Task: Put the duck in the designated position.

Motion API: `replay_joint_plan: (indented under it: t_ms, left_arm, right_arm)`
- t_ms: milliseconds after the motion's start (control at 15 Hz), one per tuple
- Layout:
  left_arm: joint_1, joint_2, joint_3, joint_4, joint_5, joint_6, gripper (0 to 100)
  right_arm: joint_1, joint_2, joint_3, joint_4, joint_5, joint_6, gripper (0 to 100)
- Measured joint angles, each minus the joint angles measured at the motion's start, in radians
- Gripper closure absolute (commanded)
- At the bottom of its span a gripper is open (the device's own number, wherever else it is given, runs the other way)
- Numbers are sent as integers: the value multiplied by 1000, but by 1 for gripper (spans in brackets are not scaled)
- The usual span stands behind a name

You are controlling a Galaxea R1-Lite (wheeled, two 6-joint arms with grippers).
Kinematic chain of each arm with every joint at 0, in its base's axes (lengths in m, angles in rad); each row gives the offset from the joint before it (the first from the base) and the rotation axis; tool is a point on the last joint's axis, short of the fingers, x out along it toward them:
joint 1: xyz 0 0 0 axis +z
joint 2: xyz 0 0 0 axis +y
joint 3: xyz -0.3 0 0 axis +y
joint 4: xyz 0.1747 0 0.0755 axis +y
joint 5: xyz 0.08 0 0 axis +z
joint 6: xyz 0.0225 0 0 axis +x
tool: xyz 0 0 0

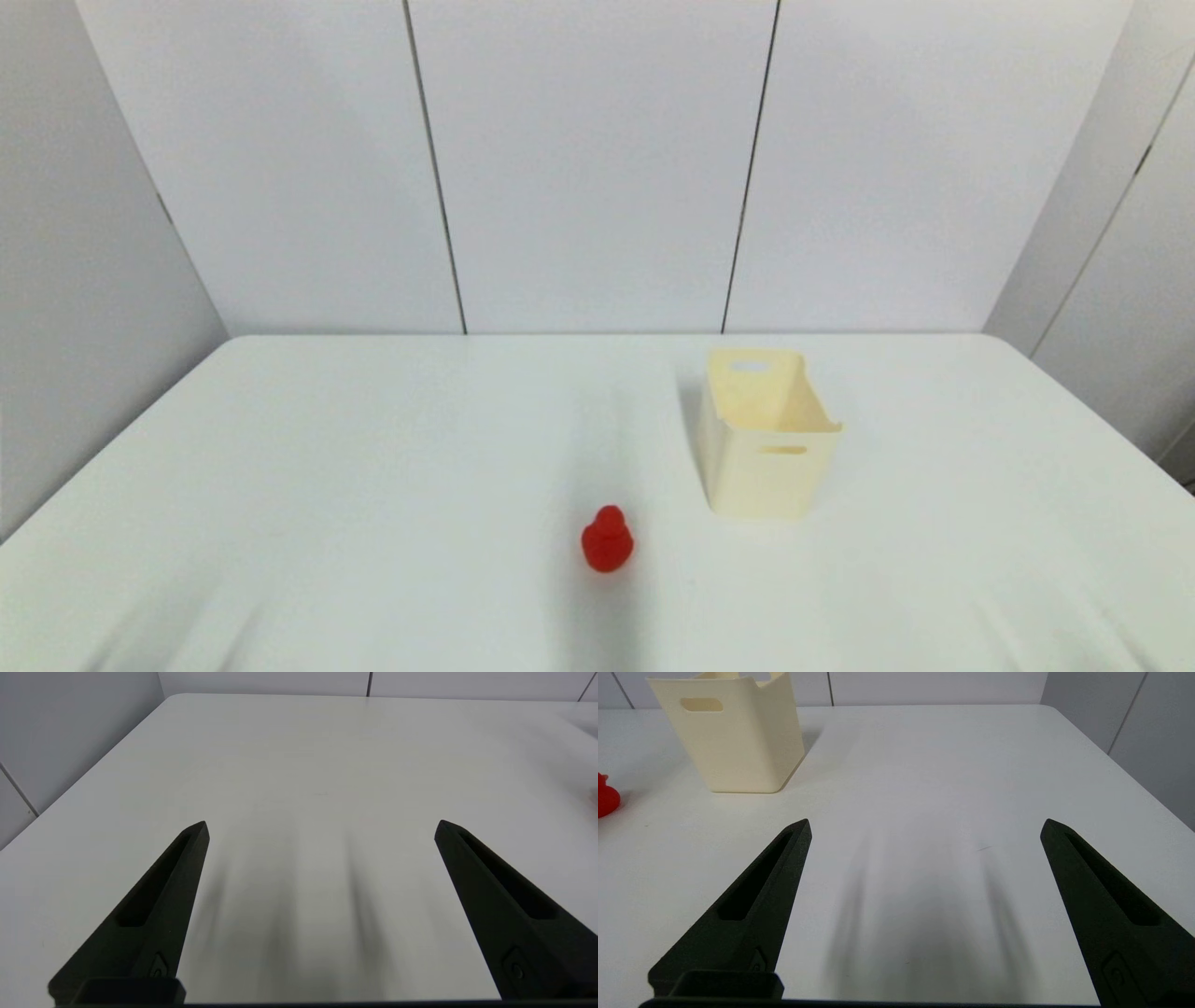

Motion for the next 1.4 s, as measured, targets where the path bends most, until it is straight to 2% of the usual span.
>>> replay_joint_plan:
  t_ms: [867, 1067, 1400]
  left_arm:
    - [0, 0, 0, 0, 0, 0, 0]
    - [0, 0, 0, 0, 0, 0, 0]
    - [0, 0, 0, 0, 0, 0, 0]
  right_arm:
    - [0, 22, -28, 21, -2, -2, 0]
    - [0, 79, -165, 97, 4, -7, 0]
    - [9, 273, -493, 294, 19, -10, 0]
